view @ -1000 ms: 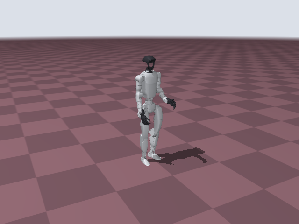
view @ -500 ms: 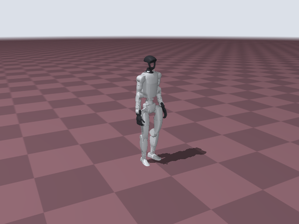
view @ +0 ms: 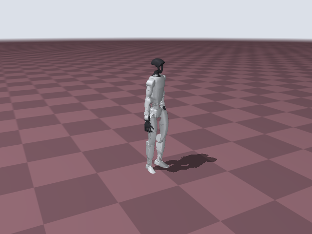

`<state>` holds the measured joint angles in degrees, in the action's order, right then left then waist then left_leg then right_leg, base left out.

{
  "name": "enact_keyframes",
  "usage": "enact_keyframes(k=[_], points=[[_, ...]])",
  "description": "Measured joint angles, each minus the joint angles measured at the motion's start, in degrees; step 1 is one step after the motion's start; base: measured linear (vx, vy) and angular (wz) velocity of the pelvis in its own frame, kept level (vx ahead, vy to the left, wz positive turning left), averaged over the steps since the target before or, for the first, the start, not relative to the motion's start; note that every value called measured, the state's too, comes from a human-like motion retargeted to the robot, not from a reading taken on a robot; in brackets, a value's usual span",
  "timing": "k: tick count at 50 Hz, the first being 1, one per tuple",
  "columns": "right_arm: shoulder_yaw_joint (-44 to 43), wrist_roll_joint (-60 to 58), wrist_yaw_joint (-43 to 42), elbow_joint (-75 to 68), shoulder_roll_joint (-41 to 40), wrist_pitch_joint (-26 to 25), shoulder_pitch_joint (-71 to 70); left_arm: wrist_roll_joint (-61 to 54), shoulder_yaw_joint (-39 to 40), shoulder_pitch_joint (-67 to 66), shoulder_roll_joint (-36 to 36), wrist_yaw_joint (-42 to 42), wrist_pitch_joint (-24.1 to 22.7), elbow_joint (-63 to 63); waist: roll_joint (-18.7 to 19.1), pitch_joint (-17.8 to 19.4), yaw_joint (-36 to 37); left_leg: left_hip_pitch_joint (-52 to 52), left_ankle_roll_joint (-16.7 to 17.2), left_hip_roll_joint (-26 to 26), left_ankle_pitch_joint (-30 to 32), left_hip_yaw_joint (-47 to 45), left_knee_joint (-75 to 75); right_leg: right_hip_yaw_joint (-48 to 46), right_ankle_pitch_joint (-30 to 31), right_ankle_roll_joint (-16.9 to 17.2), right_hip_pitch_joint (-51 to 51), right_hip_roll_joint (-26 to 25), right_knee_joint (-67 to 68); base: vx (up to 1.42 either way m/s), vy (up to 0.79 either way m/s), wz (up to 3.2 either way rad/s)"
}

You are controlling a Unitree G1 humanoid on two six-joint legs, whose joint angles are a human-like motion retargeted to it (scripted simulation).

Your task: Walk run

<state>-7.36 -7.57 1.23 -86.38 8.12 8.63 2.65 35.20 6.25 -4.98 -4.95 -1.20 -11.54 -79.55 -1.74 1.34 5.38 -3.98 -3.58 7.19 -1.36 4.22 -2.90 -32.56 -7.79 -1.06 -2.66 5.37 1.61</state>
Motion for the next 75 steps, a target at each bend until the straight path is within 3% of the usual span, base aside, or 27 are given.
enact_keyframes(k=[12, 26, 40, 65, 75], points=[[3.09, -0.5, 1.32, 7.01, -0.96, 2.35, -0.87, 0.87, -4.76, 3.79, 0.83, -0.44, -4.74, 7.87, 0.2, 0.07, 2.23, -0.71, 0.34, 0.98, 1.15, 2.58, -0.03, -3.79, -0.39, 0.77, -1.41, 0.8, -0.31, -0.02, 0.07, 0.27], [0.85, -1.6, 1.01, 0.6, -0.16, 0.6, 1.57, 1.3, -2.67, 1.61, 0.51, -0.09, -3.61, 4.85, 0.13, -0.62, 2.57, 0.45, 0.48, 1.39, 1.63, 4.4, 0.43, -8.15, -0.88, 1.58, -4.42, 0.5, -1.17, 0.03, 0.01, 0.23], [0.59, -2.04, 1.0, -0.22, -0.57, 0.28, 1.47, 0.78, 0.79, -0.18, 0.36, -1.1, -1.02, -2.0, -0.19, -1.21, 1.73, 2.12, -0.19, 0.75, 0.05, 2.71, 0.37, -4.37, -0.52, 1.48, -3.98, 0.57, -0.65, 0.05, -0.03, -0.24], [1.86, -2.91, 1.4, 0.99, -2.17, 0.5, 1.51, 0.65, -0.85, 0.12, 0.43, -0.96, -3.76, 2.59, -0.28, -1.59, -1.43, 5.56, -0.85, -1.36, -1.6, -4.35, 1.47, 4.55, 0.85, 0.8, -2.34, -0.75, -0.33, 0.03, -0.06, -0.32], [2.89, -3.22, 1.59, -0.4, -2.18, -0.43, 1.57, -2.02, -3.64, 3.87, 0.65, -1.65, -1.93, 3.96, -0.32, -2.04, -2.55, 6.31, -0.74, -1.83, -2.1, -5.69, 1.46, 5.44, 1.11, 0.55, -2.3, -1.1, -0.2, 0.0, 0.0, 0.0]])
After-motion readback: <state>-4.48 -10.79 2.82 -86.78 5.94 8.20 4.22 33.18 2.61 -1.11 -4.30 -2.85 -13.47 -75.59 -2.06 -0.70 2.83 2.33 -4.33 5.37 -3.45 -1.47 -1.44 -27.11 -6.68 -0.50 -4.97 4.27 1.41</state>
